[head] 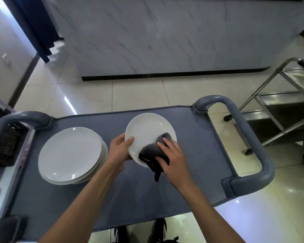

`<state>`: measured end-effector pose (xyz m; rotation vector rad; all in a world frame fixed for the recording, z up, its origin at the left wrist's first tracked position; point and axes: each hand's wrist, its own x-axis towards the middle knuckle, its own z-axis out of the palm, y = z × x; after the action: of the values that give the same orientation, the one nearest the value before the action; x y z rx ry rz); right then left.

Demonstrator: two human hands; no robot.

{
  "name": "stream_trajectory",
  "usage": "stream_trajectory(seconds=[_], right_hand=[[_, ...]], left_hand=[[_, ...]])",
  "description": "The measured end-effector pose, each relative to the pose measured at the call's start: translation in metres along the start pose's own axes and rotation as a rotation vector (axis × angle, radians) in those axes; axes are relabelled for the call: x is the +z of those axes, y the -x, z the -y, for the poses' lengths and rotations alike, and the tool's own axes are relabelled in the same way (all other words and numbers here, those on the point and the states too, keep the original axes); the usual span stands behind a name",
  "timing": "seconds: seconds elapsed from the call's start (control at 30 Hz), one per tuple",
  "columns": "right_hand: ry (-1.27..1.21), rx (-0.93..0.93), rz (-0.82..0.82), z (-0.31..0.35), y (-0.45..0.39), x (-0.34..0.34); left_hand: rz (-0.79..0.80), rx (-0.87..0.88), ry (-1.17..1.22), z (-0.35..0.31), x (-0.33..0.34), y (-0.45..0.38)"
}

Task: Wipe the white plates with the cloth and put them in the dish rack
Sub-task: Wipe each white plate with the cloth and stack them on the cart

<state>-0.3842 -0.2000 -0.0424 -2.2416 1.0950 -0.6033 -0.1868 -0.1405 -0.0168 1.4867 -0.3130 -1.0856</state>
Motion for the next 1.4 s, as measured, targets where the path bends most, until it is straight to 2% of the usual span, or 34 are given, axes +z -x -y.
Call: stream_trajectory(seconds=[0.27,0.37,0.53,0.77,1.0,1.27,1.4], right_hand=[[0.159,-0.055,-0.096,0.027,-0.024,0.003],[0.179,-0.063,-0.086,0.035,-0.048,-0.004],[0.245,-0.062,-0.073,0.045,-0.074,-0.006],[0.285,0.012,-0.097,0.047,-0.087,-0.018],[0.27,0.09,-0.105,0.033,-0.065,-0.025],[0.353,0.028,-0.111,0.046,-0.033,-0.008],[0.307,-0.053,-0.08,0.058,-0.009,0.009]], left_hand=[[0.112,0.038,-0.058,-0.004,-0.005,0.014],[0.175,0.031,-0.054,-0.004,-0.006,0.021],[0.182,0.025,-0.047,-0.008,-0.012,0.023],[0.113,0.061,0.07,-0.01,-0.019,0.026],[-0.031,0.103,0.215,-0.015,-0.015,0.021],[-0.089,0.127,0.255,-0.015,-0.005,0.022],[-0.115,0.146,0.232,-0.02,-0.002,0.022]])
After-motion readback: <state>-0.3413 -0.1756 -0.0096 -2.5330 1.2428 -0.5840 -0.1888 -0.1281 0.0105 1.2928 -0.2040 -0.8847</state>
